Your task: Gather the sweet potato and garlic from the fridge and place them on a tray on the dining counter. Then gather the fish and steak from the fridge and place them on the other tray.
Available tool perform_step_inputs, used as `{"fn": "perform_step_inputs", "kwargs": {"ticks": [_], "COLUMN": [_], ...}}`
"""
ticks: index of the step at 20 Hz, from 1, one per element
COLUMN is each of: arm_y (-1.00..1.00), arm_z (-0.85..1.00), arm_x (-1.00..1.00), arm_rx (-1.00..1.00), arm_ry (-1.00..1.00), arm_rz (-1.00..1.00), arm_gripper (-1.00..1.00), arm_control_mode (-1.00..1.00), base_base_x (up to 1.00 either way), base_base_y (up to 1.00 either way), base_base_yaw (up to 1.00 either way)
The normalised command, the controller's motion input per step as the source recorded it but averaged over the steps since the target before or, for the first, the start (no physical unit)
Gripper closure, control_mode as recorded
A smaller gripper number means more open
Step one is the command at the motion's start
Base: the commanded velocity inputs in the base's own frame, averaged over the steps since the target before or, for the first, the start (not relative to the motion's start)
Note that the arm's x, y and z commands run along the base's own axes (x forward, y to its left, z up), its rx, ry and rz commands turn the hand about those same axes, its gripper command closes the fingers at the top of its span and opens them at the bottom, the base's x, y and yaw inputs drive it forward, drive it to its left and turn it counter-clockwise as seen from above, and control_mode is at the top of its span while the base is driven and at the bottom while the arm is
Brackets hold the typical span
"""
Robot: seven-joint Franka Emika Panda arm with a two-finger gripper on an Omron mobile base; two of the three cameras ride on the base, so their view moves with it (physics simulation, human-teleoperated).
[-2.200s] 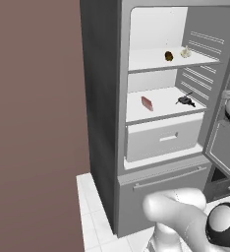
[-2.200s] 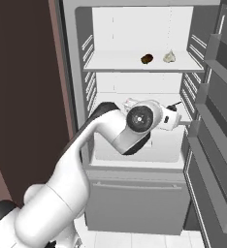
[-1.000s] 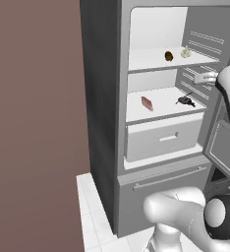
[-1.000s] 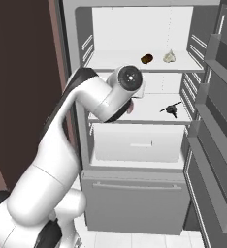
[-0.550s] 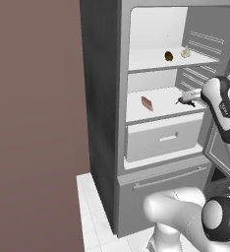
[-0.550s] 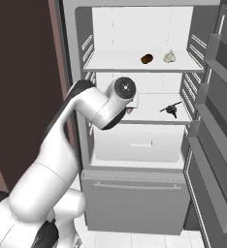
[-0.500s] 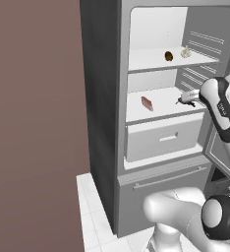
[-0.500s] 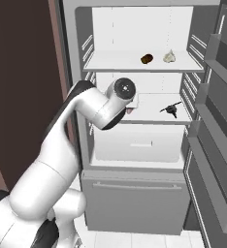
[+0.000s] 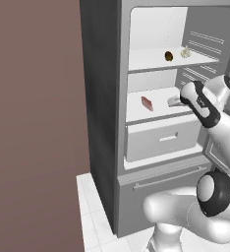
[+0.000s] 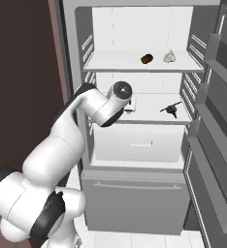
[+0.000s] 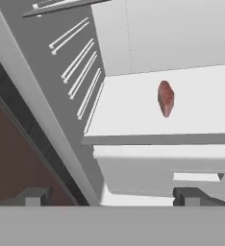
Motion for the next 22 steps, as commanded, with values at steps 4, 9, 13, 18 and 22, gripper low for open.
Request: {"fn": "perform_step_inputs", "kwargs": {"ticks": [4, 9, 13, 18, 22], "arm_y": [0.11, 0.05, 0.00, -0.01, 0.00], "arm_z": [-0.29, -0.35, -0.33, -0.06, 0.00], "arm_x": [0.56, 0.44, 0.44, 0.33, 0.27], "arm_rx": [-0.02, -0.03, -0.05, -0.01, 0.00], "arm_ry": [0.05, 0.00, 0.00, 0.00, 0.00], "arm_rz": [0.00, 0.00, 0.00, 0.00, 0.00], "arm_gripper": [-1.00, -1.00, -1.00, -1.00, -1.00], "arm_control_mode": [-1.00, -1.00, -1.00, -1.00, -1.00], "base_base_x": [0.00, 0.00, 0.00, 0.00, 0.00], "base_base_y": [0.00, 0.00, 0.00, 0.00, 0.00], "base_base_yaw": [0.00, 0.00, 0.00, 0.00, 0.00]}}
